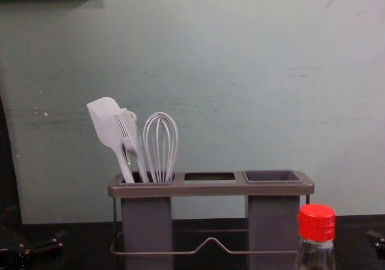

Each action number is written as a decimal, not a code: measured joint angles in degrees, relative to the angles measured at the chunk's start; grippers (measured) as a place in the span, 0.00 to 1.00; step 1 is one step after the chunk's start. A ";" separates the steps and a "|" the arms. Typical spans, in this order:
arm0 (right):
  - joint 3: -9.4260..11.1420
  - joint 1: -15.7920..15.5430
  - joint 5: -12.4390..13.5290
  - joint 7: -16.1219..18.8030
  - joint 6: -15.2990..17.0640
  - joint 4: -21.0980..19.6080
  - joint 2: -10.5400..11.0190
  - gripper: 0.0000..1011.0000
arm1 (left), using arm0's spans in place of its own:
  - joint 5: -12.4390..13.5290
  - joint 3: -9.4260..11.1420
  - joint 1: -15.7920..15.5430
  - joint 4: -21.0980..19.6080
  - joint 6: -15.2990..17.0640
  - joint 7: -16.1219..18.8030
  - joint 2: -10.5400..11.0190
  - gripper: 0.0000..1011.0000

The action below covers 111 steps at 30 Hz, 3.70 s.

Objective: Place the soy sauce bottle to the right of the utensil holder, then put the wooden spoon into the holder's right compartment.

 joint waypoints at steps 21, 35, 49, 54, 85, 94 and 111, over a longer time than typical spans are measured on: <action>0.00 0.00 0.00 0.00 0.00 0.00 0.00 0.99 | 0.00 0.00 0.00 0.00 0.00 0.00 0.00 0.99; 0.00 0.00 0.00 0.00 0.00 0.00 0.00 0.99 | 0.00 0.00 0.00 0.00 0.00 0.00 0.00 0.99; 3.20 -2.94 1.82 1.62 -1.45 -3.27 0.42 0.99 | 0.00 0.00 0.00 0.00 0.00 0.00 0.00 0.99; 5.81 -5.59 5.19 3.63 -1.42 -6.47 1.43 0.99 | 0.00 0.00 0.00 0.00 0.00 0.00 0.00 0.99; 17.14 -26.38 21.47 24.78 -5.38 -26.75 11.84 0.99 | 0.00 0.00 0.00 0.00 0.00 0.00 0.00 0.99; 13.95 -24.74 19.66 28.45 -2.21 -27.55 11.46 0.99 | 0.00 0.00 0.00 0.00 0.00 0.00 0.00 0.99; 9.25 -16.17 16.38 30.12 3.57 -22.49 4.28 0.99 | 0.00 0.00 0.00 0.00 0.00 0.00 0.00 0.99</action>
